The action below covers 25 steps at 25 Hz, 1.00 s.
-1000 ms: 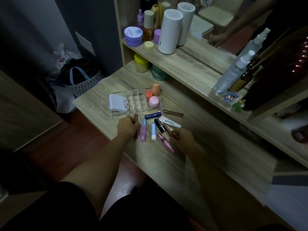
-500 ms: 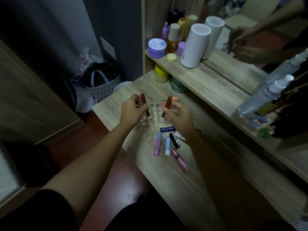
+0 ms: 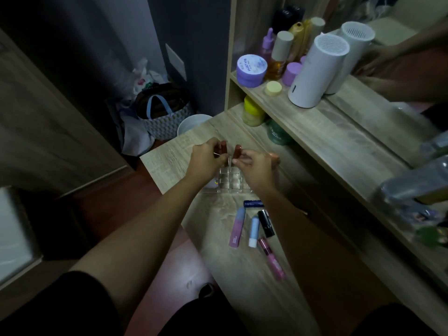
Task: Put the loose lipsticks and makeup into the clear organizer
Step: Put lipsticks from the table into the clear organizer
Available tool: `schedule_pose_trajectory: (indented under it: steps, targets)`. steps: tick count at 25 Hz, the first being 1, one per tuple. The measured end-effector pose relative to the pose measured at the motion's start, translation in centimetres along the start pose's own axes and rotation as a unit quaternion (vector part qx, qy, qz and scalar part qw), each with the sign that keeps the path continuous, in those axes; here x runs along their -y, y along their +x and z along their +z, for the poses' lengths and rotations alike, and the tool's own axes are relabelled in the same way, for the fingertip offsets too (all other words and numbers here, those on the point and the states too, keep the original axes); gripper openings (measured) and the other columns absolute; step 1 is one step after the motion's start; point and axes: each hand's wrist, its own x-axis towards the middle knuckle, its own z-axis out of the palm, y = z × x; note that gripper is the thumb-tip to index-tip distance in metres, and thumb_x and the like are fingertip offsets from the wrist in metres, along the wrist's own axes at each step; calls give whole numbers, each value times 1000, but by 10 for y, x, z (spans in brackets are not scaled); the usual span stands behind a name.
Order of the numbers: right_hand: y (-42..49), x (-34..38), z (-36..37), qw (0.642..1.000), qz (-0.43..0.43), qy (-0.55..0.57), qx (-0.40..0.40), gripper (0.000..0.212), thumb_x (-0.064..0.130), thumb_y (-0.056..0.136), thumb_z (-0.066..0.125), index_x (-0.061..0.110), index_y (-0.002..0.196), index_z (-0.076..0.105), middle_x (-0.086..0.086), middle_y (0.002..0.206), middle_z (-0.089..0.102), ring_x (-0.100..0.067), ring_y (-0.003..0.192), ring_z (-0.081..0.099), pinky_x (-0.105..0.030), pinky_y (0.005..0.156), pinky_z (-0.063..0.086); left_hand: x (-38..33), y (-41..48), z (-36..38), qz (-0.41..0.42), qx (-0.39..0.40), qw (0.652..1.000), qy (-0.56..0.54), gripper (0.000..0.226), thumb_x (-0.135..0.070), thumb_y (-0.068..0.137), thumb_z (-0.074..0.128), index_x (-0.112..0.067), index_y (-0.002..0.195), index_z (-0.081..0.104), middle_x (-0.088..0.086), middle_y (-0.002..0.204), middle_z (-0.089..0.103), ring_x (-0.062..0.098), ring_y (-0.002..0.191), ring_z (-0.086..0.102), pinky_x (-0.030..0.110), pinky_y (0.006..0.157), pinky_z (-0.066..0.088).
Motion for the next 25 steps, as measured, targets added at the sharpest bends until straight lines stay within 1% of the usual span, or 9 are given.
schedule_pose_trajectory:
  steps: [2, 3, 8, 11, 14, 18, 19, 22, 25]
  targets:
    - [6, -3, 5, 999, 16, -24, 24, 23, 7, 82, 68, 6, 106, 67, -7, 92, 73, -2, 73, 64, -27, 82, 56, 5, 1, 4, -4, 19, 1000, 11, 22, -13, 80, 69, -3, 99, 64, 16, 91, 74, 26, 84, 69, 36, 81, 56]
    - [9, -5, 6, 999, 15, -42, 29, 23, 8, 82, 68, 6, 106, 67, -8, 92, 73, -7, 77, 64, -29, 82, 55, 7, 2, 6, -5, 25, 1000, 15, 22, -12, 80, 69, -2, 99, 64, 18, 92, 73, 28, 86, 69, 39, 82, 56]
    - [14, -10, 5, 996, -7, -76, 38, 18, 10, 78, 72, 8, 95, 67, 3, 75, 65, -11, 74, 65, -26, 74, 57, 12, 4, 11, 13, 38, 999, 23, 24, -11, 79, 67, -1, 101, 63, 20, 95, 73, 32, 88, 68, 44, 82, 56]
    - [16, -11, 3, 996, -10, -78, 53, 28, 8, 77, 73, 5, 103, 65, -4, 82, 68, -16, 78, 66, -33, 81, 58, 12, 4, 10, 17, 43, 998, 43, 28, -10, 77, 68, -2, 104, 63, 20, 97, 72, 32, 89, 68, 44, 82, 56]
    - [12, -5, 0, 995, -9, -86, 55, 37, 8, 78, 73, 6, 113, 63, -11, 95, 71, -17, 84, 66, -34, 84, 57, 10, 1, 7, 9, 55, 998, 32, 30, -8, 77, 68, -3, 106, 62, 18, 101, 71, 29, 88, 69, 41, 83, 57]
    - [3, 4, -12, 996, -10, -81, 42, 40, 9, 79, 72, 7, 117, 61, -8, 103, 70, -7, 83, 61, -16, 76, 52, 5, -8, 0, 0, 51, 998, 46, 37, -9, 78, 70, -2, 113, 60, 18, 105, 70, 27, 91, 68, 38, 84, 56]
    - [-1, 7, -17, 996, -14, -84, 33, 40, 10, 79, 72, 7, 117, 61, -7, 103, 69, -8, 84, 62, -16, 76, 53, 3, -11, -3, -7, 50, 998, 49, 39, -9, 78, 70, -1, 115, 59, 19, 107, 69, 27, 92, 67, 39, 85, 56]
    - [-20, 14, -31, 995, -39, -93, 18, 36, 10, 80, 71, 5, 115, 62, -9, 101, 69, -11, 85, 62, -23, 84, 54, -4, -25, -11, -31, 37, 998, 47, 39, -10, 81, 69, 0, 116, 58, 19, 107, 68, 28, 95, 66, 40, 88, 55]
    - [-41, 10, -46, 995, -48, -88, 25, 31, 7, 83, 67, 3, 113, 62, -10, 103, 63, -14, 88, 61, -29, 86, 56, -7, -47, -9, -41, 24, 998, 37, 28, -8, 82, 66, 2, 108, 61, 21, 102, 68, 29, 92, 66, 39, 88, 55]
